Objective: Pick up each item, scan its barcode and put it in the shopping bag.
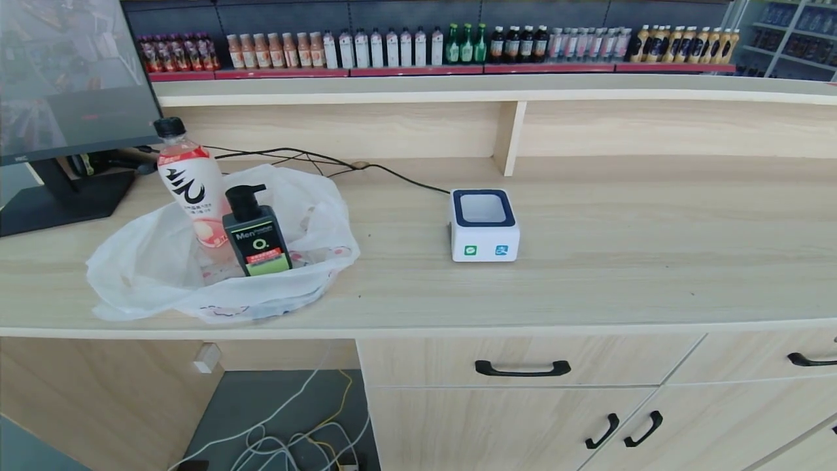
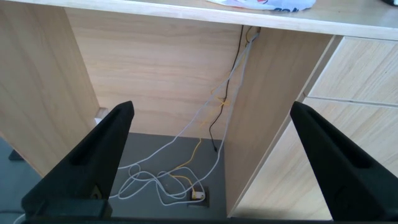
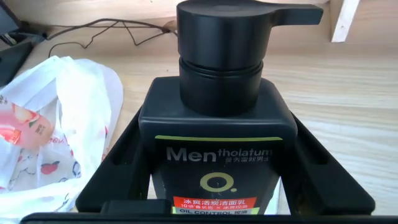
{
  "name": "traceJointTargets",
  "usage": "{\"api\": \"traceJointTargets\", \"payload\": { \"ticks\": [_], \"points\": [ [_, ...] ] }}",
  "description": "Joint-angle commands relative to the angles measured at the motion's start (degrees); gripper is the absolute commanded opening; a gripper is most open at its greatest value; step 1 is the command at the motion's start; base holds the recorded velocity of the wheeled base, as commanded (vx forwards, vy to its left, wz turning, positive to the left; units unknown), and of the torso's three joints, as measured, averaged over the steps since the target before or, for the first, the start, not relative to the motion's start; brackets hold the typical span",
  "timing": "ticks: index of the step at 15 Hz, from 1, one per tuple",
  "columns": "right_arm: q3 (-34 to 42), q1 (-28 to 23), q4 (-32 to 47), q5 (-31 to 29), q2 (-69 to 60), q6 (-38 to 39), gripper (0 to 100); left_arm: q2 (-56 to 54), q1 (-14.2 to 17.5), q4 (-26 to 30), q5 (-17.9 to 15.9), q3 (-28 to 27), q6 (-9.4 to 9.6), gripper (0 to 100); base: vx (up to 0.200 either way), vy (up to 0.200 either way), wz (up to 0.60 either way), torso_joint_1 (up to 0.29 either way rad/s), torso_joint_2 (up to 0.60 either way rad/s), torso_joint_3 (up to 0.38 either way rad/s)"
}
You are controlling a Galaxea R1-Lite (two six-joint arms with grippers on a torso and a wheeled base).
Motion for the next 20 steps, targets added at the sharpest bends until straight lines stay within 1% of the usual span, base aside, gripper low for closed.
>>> {"api": "traceJointTargets", "payload": {
  "ticks": [1,4,9,14,20],
  "points": [
    [0.48,0.95,1.35,-0.06,-1.14,-0.01,0,0.01,-0.01,0.00,-0.06,0.00,-0.06,100,0.000,0.000,0.00,0.000,0.00,0.000],
    [-0.05,2.35,3.46,-0.58,0.88,-0.27,0,0.01,-0.01,0.00,-0.06,0.00,0.03,100,0.000,0.000,0.00,0.000,0.00,0.000],
    [-0.49,-0.99,4.60,0.03,2.55,-0.80,0,0.01,-0.01,0.00,-0.06,0.00,0.03,100,0.000,0.000,0.00,0.000,0.00,0.000],
    [-3.48,-0.99,4.60,-0.15,4.13,-0.80,0,0.01,-0.01,0.00,-0.06,0.00,0.03,100,0.000,0.000,0.00,0.000,0.00,0.000],
    [-3.74,-0.55,4.34,-0.06,4.57,-0.80,0,0.01,-0.01,0.00,-0.06,0.00,0.12,100,0.000,0.000,0.00,0.000,0.00,0.000]
  ]
}}
